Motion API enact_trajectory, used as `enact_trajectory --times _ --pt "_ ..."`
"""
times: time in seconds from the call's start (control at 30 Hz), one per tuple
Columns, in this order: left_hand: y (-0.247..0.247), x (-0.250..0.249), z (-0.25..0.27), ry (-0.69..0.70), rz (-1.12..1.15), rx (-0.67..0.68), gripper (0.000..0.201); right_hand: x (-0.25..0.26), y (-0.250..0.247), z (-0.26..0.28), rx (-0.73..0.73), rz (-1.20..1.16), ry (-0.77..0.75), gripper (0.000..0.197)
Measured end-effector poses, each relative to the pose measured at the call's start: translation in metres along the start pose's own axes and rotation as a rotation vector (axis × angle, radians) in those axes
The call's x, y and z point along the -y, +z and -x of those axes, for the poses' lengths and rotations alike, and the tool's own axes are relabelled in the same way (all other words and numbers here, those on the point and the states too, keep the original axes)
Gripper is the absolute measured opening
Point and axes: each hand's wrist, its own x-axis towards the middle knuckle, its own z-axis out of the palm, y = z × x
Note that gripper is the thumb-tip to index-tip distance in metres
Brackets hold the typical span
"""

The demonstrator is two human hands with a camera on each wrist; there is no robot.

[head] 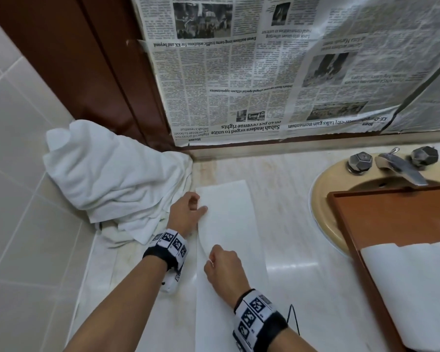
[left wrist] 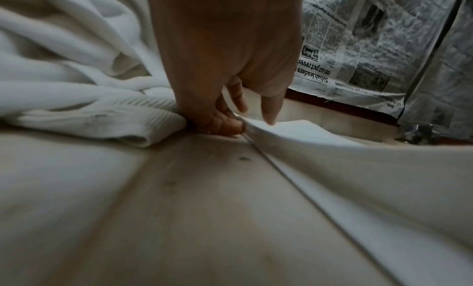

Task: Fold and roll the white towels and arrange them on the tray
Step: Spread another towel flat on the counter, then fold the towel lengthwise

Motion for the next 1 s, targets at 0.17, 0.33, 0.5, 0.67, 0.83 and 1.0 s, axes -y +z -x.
enact_trajectory --times 0.17,0.33,0.5,0.67,0.83,1.0 --pt "0.004 0.004 0.002 -0.006 -0.053 -0.058 0.018 -0.003 0.002 0.002 0.156 0.011 -0.052 0.028" --pt "0.001 0.014 0.007 0.087 -0.179 -0.022 0.029 -0.025 -0.041 -0.012 0.143 0.053 -0.178 0.038" --pt "0.009 0.023 0.003 0.27 -0.379 0.05 0.041 -0.057 -0.075 -0.068 -0.024 0.372 -0.248 0.078" --pt "0.02 0.013 -0.01 0.296 -0.479 0.108 0.044 -0.059 -0.058 -0.107 0.09 0.523 -0.261 0.084" --pt "0.022 0.011 -0.015 0.253 -0.611 0.113 0.041 -0.07 -0.053 -0.128 0.084 0.542 -0.251 0.075" --pt "0.018 0.002 -0.017 0.18 -0.765 0.156 0.043 -0.103 -0.081 -0.136 0.024 0.507 -0.103 0.061"
